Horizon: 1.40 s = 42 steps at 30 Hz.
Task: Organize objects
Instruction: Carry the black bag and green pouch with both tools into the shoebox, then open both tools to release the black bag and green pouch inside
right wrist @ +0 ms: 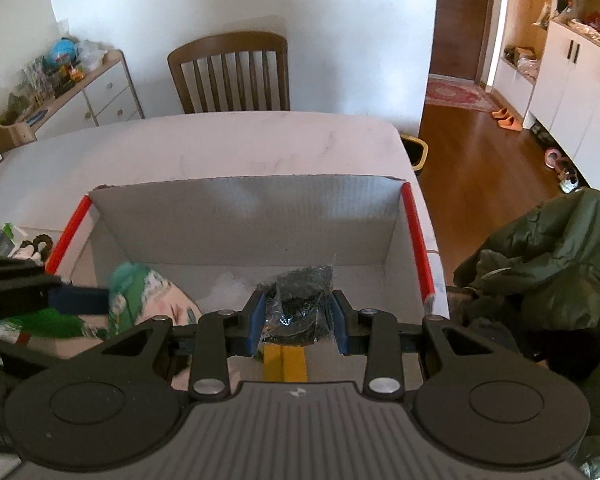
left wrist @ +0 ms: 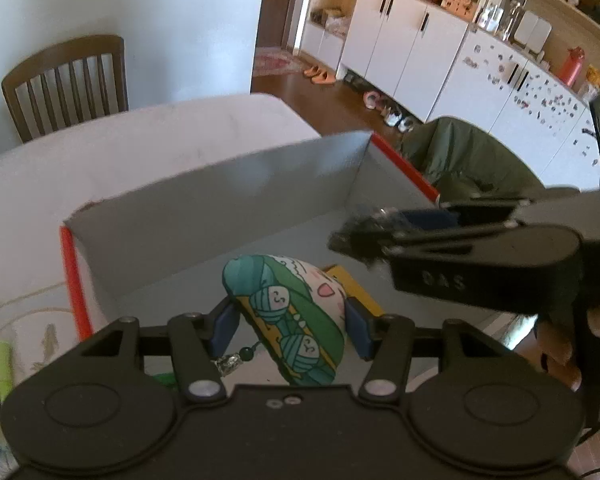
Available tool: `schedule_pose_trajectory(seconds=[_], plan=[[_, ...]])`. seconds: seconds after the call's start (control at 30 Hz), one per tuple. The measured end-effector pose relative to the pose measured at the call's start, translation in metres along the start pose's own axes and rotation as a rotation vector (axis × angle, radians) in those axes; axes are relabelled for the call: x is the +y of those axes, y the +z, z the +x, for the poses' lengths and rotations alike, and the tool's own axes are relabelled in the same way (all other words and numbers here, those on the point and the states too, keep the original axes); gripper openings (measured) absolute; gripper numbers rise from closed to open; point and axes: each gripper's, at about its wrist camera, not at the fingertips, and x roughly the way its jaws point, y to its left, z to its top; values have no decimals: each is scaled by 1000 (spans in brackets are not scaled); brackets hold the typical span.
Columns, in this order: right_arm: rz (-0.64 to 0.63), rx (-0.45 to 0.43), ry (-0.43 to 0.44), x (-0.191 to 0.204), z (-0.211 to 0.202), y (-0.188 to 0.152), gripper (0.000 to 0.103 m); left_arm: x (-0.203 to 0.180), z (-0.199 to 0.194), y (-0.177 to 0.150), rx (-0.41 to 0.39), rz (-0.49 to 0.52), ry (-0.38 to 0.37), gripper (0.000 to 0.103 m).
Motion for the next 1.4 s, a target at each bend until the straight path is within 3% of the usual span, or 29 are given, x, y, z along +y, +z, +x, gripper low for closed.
schedule_pose_trajectory(seconds=[0.5,0.93,1.2,1.4], plan=[[-27,103,21,-7,43,11,34,-1,47,1,141,-54,44,56],[-30,101,44,-14,43,9,36,5,71,2,296,-87,71,57],[-25,65,69,-16,31,9,46,3,62,0,252,-70,100,74],[-28,37,79,-18,17,11,49,2,46,-3,202,-93,93,81]])
